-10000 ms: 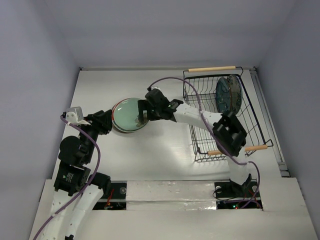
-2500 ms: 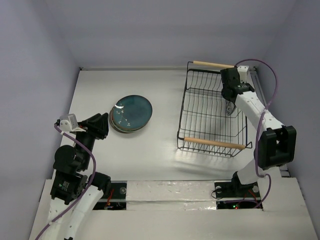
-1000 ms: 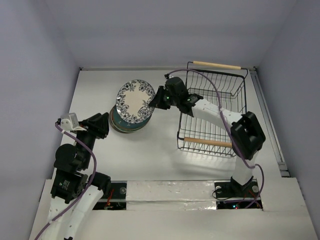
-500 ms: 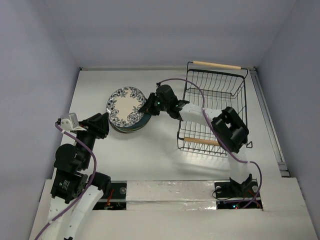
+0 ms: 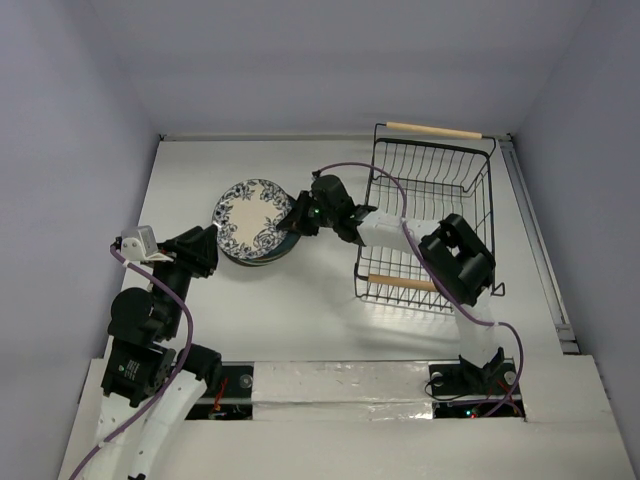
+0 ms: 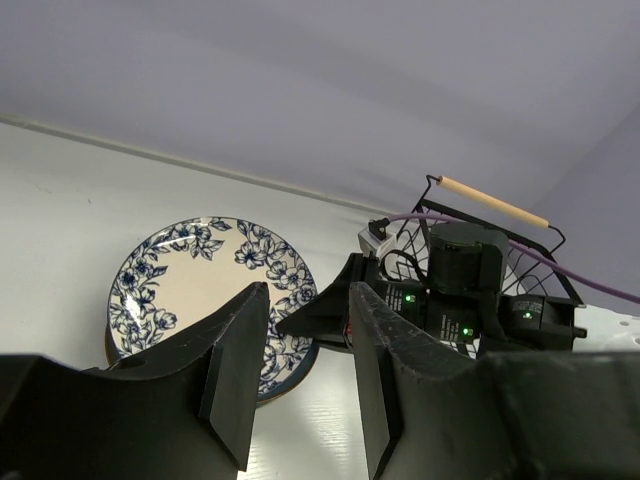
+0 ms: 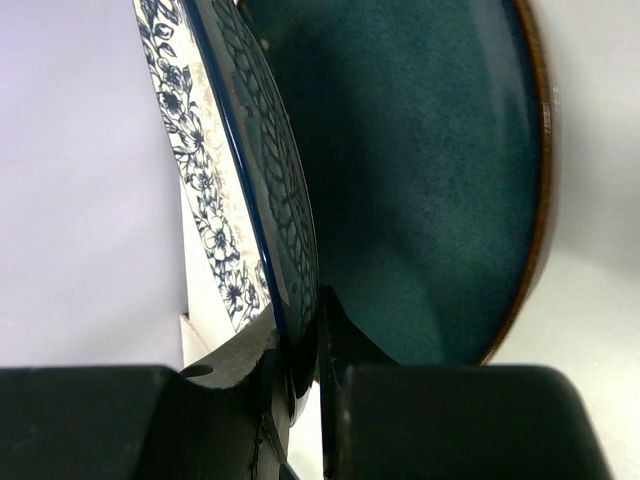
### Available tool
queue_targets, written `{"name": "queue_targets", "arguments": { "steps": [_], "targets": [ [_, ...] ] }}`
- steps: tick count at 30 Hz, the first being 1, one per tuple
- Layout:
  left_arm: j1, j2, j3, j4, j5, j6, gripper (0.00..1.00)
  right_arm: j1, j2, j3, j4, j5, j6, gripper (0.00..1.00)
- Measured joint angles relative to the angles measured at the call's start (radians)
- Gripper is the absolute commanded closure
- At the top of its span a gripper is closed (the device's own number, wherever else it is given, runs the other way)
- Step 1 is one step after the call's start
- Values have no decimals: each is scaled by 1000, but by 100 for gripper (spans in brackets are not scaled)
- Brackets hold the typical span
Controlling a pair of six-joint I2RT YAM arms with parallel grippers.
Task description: Unload the plates from the dish rack
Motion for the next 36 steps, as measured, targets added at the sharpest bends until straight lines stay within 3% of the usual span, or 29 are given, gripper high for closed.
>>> {"name": "queue_targets", "arguments": {
  "steps": [8,23,27,28,29,30,31,36],
  "targets": [
    [0,0,0,0,0,0,65,-2,-16,-35,19,3,18,96],
    [0,0,0,0,1,0,65,-4,-47,-51,-38,44,-39,58],
    [0,0,0,0,1,0,65,-4,-47,-39,-94,48,-86,35],
    [0,0,0,0,1,0,65,-3,-47,-27,-102,50,-95,35],
    [0,0,0,0,1,0,65,-2,-49,-14,-116,54,-115,25],
    [0,0,0,0,1,0,65,-2,-52,-5,-132,65,-130,8],
    [0,0,0,0,1,0,65,0,-57,1,-148,76,-143,1],
    [0,0,0,0,0,0,65,25,-108,35,-266,169,-245,0]
  ]
}}
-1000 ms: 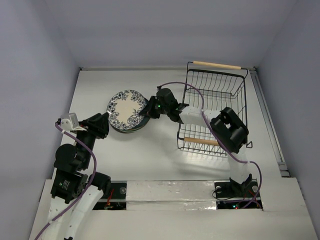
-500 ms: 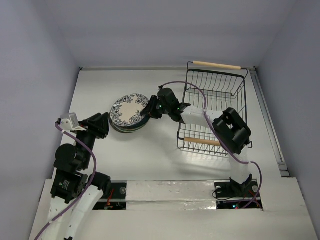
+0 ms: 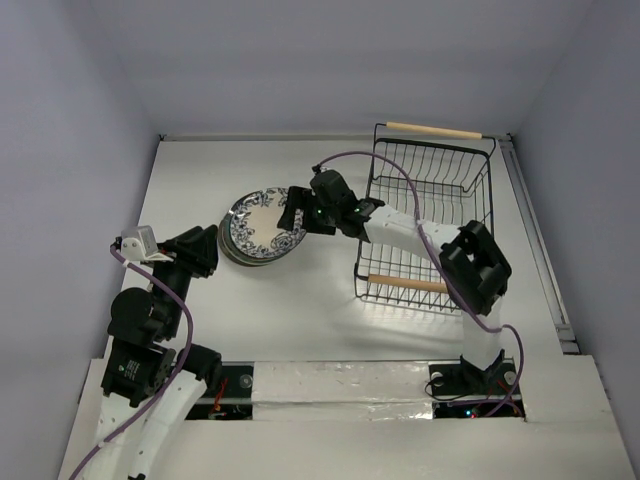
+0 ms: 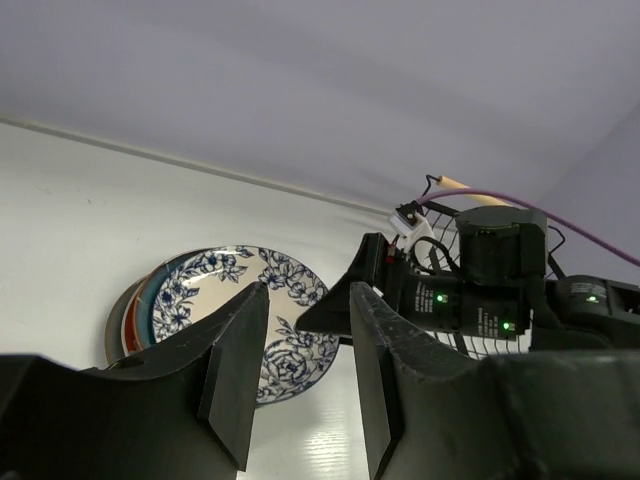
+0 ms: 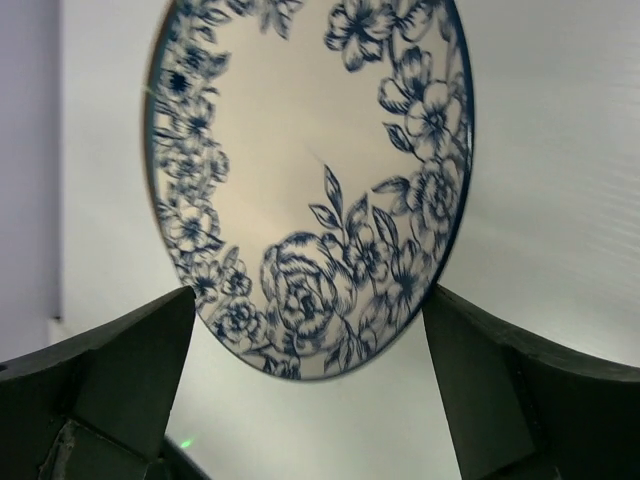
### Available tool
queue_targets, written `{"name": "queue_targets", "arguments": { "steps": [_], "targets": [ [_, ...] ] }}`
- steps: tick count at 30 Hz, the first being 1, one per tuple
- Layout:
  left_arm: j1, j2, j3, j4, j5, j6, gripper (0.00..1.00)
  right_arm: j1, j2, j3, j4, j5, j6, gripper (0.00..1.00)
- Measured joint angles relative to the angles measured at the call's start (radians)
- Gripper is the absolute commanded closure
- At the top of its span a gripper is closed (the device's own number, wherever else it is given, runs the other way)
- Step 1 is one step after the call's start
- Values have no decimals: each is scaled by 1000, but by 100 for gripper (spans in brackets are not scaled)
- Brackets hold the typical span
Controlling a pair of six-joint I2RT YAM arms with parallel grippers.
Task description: Unload the plates from the dish rack
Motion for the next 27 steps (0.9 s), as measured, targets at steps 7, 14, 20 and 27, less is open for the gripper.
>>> {"name": "queue_targets", "arguments": {
  "steps": [7,14,20,27],
  "targets": [
    [0,0,0,0,-1,0,54,13,-78,-2,-146,125,-96,0],
    [0,0,0,0,-5,-1,28,25,-280,-75,-172,196,-156,100],
    [0,0,0,2,27,-2,1,40,-673,-229,-141,301,-214,100],
    [0,40,28,-8,86,-5,1,41,-1199,-350,-135,517,-263,24]
  ]
}}
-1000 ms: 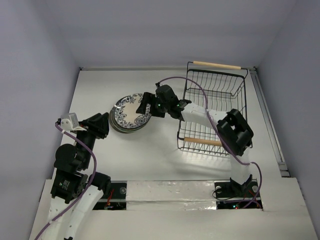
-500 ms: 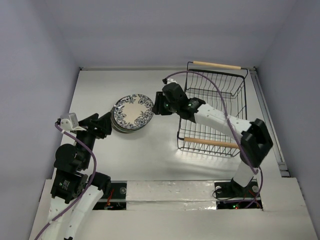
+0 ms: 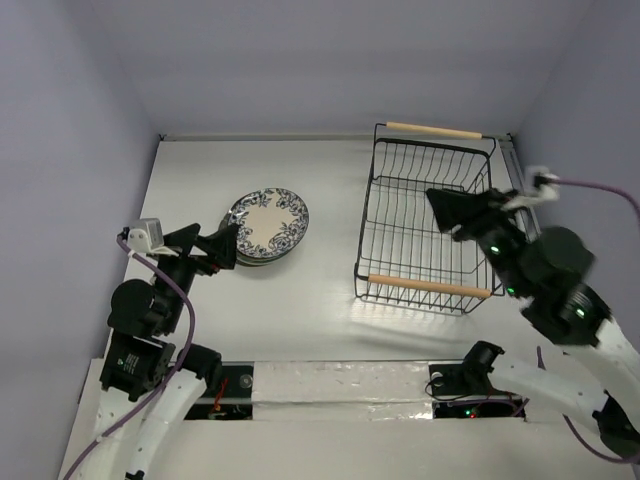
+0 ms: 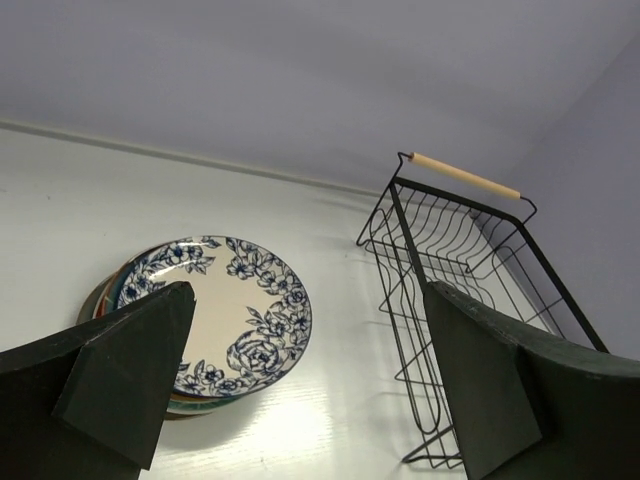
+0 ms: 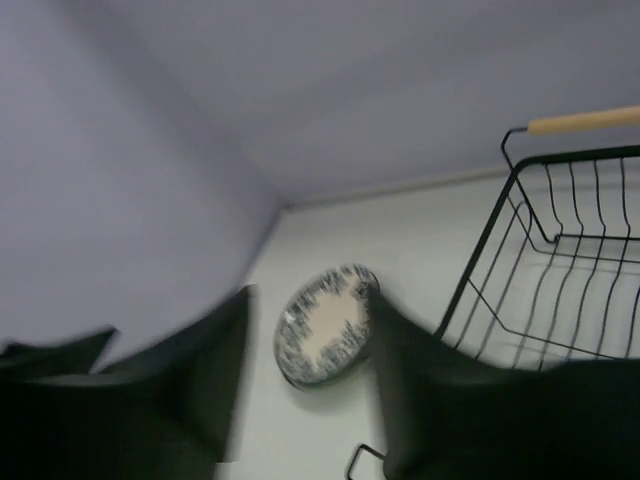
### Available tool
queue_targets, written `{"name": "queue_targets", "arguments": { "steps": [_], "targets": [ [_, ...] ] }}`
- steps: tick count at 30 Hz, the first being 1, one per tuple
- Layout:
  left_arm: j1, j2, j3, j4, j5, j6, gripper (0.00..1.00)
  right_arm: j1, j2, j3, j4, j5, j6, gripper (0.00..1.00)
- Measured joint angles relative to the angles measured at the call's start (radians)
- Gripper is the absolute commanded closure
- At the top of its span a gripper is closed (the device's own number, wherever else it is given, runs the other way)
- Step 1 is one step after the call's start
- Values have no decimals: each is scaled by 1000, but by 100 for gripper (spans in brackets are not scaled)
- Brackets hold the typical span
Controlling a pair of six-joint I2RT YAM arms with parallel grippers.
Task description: Unload the plates from the dish rack
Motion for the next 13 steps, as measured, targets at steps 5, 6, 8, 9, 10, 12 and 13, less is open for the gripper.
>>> {"name": "queue_targets", "arguments": {
  "steps": [5,6,8,9,10,12,13],
  "targets": [
    [0,64,84,-16,22,-1,1,-1,-354,-96,9,219,0,0],
    [0,66,98,-15,26,0,1,-1,-409,-116,11,256,-2,0],
    [0,62,116,-13,31,0,1,-2,-480,-146,23,305,-6,0],
    [0,59,123,-12,31,0,1,-2,-491,-153,25,317,-6,0],
    [0,57,124,-6,31,0,1,-2,-492,-161,26,328,-7,0],
    [0,53,124,-6,31,-1,1,-2,-465,-174,23,329,-11,0],
    [0,52,123,-7,31,-1,1,-2,-440,-175,19,328,-14,0]
  ]
}}
